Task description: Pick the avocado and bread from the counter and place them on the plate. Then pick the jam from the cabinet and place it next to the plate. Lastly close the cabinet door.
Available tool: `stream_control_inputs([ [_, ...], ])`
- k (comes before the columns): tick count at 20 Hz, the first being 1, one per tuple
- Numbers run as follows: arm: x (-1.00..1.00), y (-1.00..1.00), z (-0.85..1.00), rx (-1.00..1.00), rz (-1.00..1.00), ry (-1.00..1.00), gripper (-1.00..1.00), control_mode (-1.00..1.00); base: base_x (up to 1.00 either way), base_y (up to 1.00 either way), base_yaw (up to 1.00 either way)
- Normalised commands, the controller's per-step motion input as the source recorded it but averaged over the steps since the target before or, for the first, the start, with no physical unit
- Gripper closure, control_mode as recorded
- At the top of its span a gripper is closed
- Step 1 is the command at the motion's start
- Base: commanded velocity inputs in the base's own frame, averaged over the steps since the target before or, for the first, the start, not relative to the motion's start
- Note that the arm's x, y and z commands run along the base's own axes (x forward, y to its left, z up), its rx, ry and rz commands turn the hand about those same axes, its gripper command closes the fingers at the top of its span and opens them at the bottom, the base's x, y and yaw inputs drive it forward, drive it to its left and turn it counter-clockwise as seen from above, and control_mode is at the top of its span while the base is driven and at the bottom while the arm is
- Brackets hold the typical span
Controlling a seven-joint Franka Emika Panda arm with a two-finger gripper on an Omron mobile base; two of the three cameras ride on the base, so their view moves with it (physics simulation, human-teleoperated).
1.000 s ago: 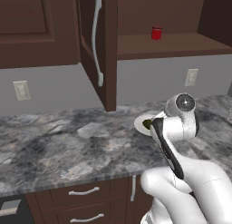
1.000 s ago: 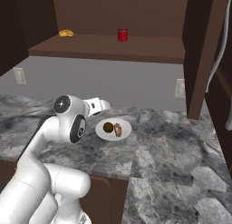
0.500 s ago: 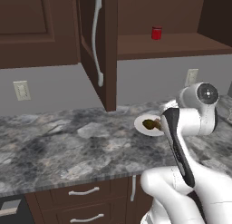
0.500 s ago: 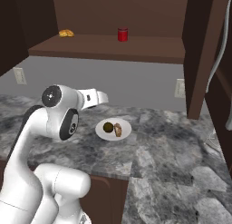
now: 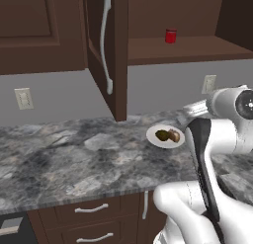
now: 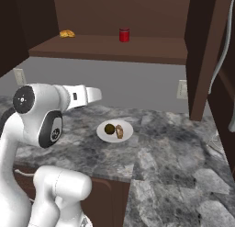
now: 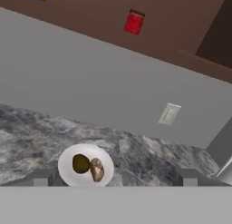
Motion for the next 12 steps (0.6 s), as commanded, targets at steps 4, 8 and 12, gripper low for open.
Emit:
stream_control_inputs([
  [4, -0.50, 0.00, 0.54, 0.09, -0.01, -0.02, -1.00, -1.00, 0.00, 0.00, 0.00],
  [8, -0.25, 0.00, 0.52, 0.04, 0.00, -0.03, -1.00, -1.00, 0.00, 0.00, 0.00],
  [12, -0.13, 0.00, 0.50, 0.02, 0.00, -0.04, -1.00, -1.00, 0.00, 0.00, 0.00],
])
